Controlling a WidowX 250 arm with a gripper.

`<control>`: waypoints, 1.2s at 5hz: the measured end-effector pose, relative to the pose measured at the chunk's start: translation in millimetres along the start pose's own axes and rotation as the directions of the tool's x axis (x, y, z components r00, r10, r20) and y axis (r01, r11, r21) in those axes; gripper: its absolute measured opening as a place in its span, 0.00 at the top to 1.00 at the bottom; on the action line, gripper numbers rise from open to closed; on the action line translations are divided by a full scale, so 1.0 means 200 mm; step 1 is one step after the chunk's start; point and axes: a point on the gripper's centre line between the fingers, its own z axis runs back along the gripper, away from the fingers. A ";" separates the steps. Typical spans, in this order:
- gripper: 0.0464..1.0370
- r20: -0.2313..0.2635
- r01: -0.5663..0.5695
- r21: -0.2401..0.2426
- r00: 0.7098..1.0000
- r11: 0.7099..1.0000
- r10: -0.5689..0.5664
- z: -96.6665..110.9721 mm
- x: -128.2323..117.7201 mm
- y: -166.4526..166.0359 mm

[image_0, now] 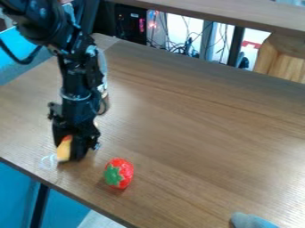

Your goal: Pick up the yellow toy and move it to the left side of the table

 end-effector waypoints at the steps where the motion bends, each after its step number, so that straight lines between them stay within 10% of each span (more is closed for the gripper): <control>1: 0.57 0.021 -0.051 -0.076 0.998 0.996 0.053 0.12 -0.06 0.08; 3: 0.59 -0.008 -0.161 -0.110 0.987 0.981 0.161 0.16 0.03 0.38; 4: 0.59 -0.120 -0.213 -0.044 0.971 0.976 0.206 -0.05 0.09 0.57; 6: 0.61 -0.150 -0.306 0.053 0.939 0.951 0.311 -0.08 0.03 0.86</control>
